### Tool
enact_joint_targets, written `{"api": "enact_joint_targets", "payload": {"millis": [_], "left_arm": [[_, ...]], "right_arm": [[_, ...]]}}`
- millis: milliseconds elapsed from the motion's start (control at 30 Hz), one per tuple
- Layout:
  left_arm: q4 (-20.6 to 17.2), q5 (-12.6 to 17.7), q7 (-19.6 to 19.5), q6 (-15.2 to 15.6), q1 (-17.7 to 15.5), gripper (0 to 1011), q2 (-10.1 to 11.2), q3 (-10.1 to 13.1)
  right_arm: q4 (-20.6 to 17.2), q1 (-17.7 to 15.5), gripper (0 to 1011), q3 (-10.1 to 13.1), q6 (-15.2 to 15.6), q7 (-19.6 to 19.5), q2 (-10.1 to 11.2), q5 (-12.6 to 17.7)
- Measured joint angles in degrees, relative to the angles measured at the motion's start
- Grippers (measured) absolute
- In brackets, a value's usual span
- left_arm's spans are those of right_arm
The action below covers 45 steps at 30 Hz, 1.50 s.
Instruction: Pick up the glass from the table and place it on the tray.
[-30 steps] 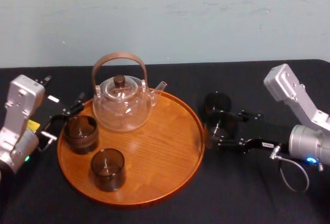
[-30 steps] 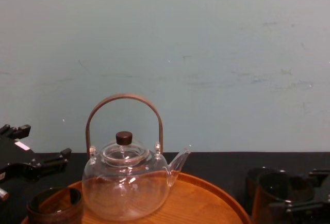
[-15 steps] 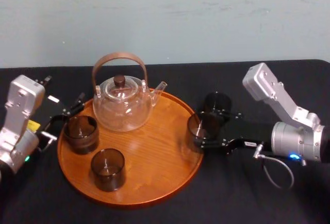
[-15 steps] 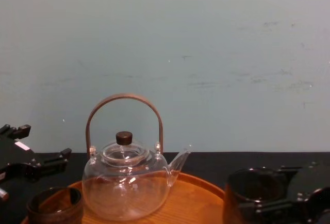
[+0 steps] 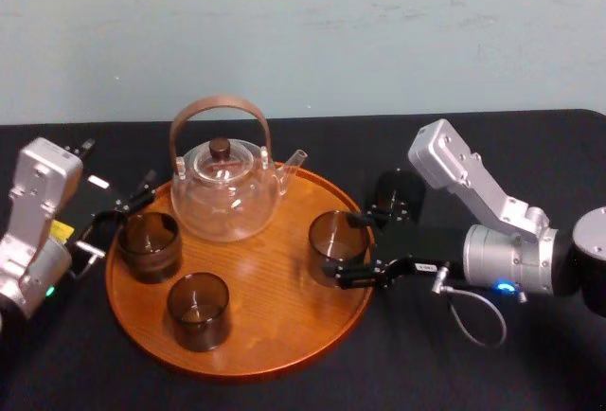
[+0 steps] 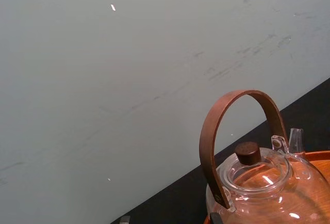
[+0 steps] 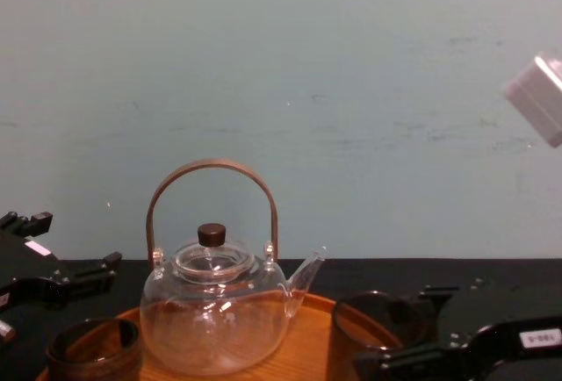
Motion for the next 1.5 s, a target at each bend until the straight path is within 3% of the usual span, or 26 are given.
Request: {"api": "enact_joint_targets", "payload": {"millis": [800,1500], "left_arm": [[0.0,0.0,0.0,0.0,0.0,1001,0.0,0.0],[0.0,0.0,0.0,0.0,0.0,1001,0.0,0.0]], "right_arm": [[3.55,1.21,898,-3.53,-2.17,0.3,-3.22,-0.66],[6.91,1.43,898,-4.69,-3.04,0.56,-4.97,-2.48]]}}
